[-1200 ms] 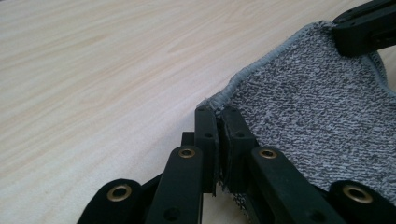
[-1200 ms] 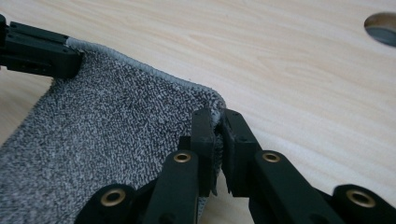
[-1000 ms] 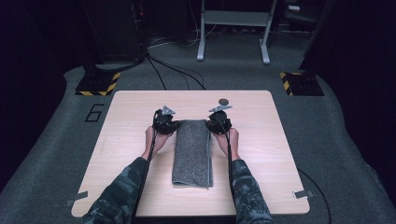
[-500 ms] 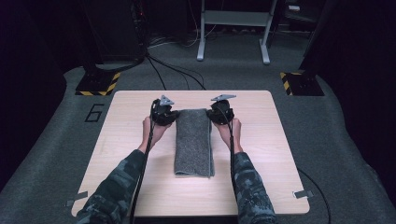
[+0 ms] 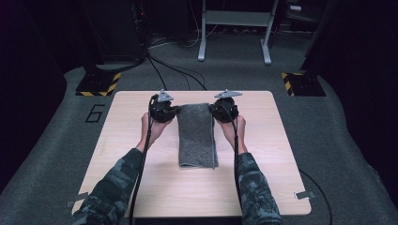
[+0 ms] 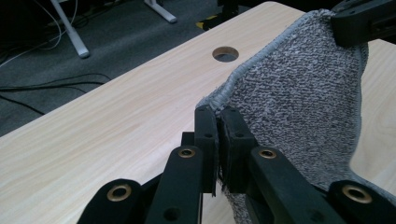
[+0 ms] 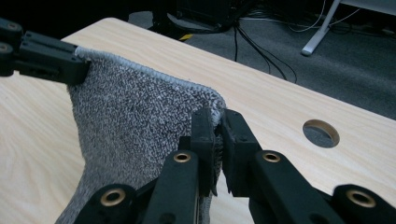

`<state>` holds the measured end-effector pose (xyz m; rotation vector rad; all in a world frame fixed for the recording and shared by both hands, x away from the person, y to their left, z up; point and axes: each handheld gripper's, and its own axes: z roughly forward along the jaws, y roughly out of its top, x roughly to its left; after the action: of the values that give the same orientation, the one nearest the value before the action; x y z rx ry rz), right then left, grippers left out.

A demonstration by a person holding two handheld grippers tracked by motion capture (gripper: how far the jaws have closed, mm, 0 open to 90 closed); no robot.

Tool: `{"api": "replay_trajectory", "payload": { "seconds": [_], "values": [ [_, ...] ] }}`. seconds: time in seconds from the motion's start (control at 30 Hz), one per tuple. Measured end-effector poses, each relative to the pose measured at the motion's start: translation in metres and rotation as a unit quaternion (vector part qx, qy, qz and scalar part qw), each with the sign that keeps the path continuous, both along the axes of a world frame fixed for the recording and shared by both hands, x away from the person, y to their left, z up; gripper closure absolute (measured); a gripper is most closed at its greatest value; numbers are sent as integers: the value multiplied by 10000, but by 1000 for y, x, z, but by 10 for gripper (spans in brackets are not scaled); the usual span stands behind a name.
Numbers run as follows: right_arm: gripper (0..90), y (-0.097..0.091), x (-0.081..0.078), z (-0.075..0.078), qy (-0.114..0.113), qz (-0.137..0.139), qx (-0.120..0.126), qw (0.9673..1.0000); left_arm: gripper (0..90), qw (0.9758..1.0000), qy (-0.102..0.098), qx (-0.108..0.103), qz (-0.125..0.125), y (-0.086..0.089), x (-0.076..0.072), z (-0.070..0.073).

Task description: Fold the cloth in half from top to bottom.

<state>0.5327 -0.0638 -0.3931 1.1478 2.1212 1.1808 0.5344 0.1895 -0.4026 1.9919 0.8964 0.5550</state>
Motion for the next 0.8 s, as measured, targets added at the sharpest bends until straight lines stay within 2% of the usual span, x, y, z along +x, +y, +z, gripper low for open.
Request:
{"api": "replay_trajectory", "payload": {
  "seconds": [0.17, 0.43, 0.67, 0.8],
  "values": [
    [839, -4, -11, -6, -35, 106, -104, 9999, 861, 9999, 79, 24, -99, -3, -5, -9],
    [837, -9, -21, -17, -2, 152, -126, 9998, 861, 9997, 131, 29, -219, -6, -13, -19],
    [838, -11, -45, -30, 33, 252, -131, 9996, 860, 9990, 176, 62, -401, -8, -31, -32],
    [838, -11, -61, -38, 26, 311, -183, 9993, 857, 9980, 309, 111, -546, -7, -41, -39]
  ]
}}
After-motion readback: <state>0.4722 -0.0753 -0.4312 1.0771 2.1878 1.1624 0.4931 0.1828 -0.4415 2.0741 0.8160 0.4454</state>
